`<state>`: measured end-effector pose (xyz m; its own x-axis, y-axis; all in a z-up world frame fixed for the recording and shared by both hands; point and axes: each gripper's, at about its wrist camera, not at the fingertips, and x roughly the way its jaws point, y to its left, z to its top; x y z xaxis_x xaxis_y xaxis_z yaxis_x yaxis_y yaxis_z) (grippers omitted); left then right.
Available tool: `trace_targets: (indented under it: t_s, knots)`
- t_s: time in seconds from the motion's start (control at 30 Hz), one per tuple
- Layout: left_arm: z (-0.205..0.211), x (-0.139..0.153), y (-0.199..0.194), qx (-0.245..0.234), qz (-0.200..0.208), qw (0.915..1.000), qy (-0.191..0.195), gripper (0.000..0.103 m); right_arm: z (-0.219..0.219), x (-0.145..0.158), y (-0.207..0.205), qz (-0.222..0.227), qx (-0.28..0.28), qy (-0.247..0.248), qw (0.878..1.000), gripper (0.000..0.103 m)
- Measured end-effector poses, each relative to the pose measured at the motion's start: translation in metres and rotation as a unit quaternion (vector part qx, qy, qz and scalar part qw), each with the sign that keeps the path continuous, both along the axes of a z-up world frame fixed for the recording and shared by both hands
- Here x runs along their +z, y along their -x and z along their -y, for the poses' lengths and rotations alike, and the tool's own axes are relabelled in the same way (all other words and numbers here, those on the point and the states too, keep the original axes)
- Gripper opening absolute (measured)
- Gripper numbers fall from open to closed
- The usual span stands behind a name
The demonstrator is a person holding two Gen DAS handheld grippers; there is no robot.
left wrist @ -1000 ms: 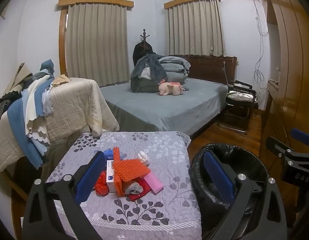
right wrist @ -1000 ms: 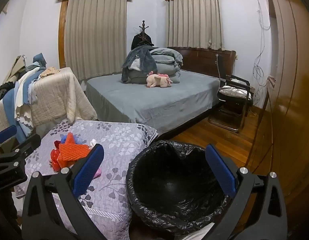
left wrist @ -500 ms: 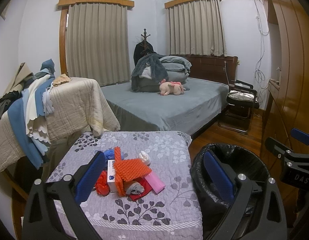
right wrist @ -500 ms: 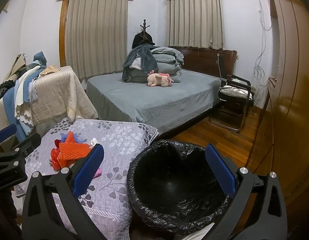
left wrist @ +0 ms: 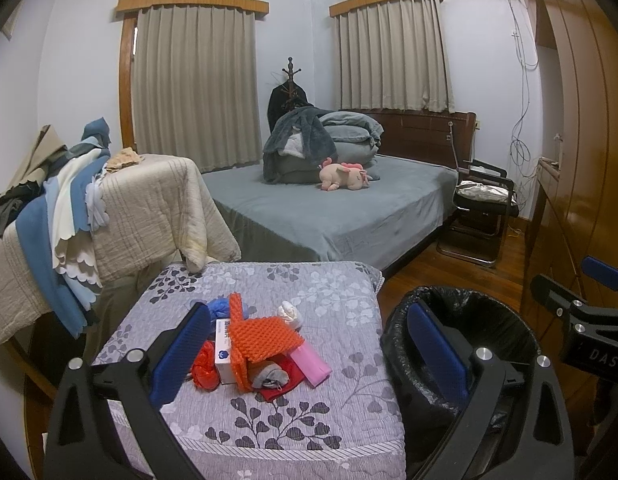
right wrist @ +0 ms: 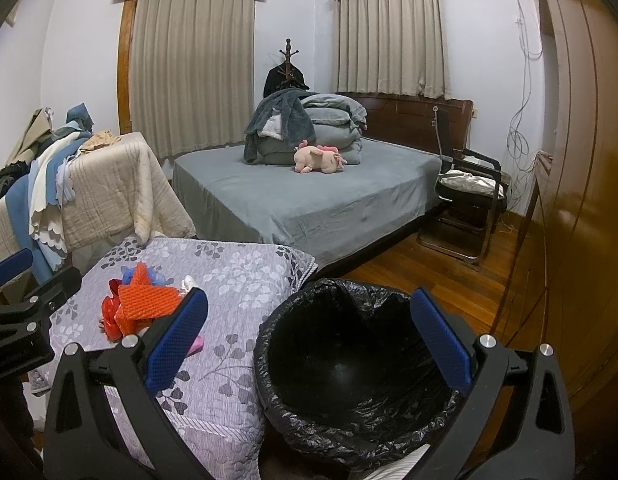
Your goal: Collect trash
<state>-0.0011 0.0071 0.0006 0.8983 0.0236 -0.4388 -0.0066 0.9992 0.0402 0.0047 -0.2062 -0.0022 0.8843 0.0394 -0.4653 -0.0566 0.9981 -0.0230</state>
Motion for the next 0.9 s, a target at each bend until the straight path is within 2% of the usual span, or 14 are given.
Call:
trace_targets:
  t_s: [0.9]
  knots:
    - [0.0004, -0.0011, -0.0001, 0.000, -0.001, 1.0000, 0.000, 0.097, -0.0058, -0.0054, -0.0018, -0.004, 0.002, -0.001, 1.000, 0.098]
